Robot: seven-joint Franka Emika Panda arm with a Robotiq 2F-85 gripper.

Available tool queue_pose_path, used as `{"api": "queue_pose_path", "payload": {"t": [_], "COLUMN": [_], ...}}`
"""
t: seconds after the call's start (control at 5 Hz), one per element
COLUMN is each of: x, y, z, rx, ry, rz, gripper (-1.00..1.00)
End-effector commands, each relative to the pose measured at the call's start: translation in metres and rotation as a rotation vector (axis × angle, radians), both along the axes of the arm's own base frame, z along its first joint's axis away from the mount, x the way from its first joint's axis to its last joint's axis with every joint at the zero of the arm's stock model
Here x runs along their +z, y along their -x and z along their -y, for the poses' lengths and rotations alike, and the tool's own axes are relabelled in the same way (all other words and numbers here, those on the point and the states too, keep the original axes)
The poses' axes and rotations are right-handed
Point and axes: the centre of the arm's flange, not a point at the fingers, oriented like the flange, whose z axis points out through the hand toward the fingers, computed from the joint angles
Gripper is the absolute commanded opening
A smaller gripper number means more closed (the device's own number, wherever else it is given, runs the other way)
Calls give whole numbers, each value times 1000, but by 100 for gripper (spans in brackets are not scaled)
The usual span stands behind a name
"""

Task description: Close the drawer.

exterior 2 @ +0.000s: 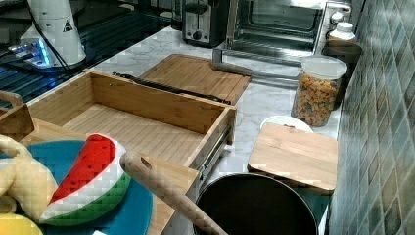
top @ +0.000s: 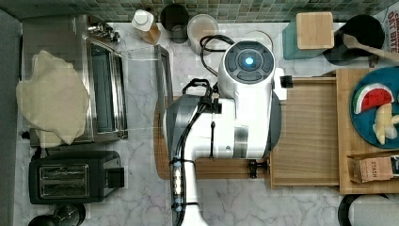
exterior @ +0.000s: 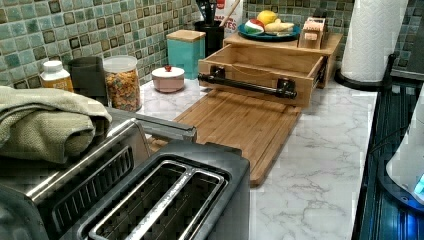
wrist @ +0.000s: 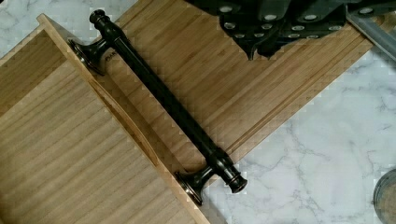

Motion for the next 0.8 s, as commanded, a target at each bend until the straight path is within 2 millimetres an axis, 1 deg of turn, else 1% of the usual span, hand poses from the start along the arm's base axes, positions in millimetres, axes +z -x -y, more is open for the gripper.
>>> {"api": "queue_pose_path", "payload": {"t": [0.2,0.4,0.6,0.8], "x": [-5,-16,-32,-57], "y": [2,15,40,63], "z": [1,-3,-15,-16], "rx": [1,105,311,509], "ry": [6,-25,-34,-60], "rz": [-12,1,39,81], "gripper": [-100,-100,-100,-100]}}
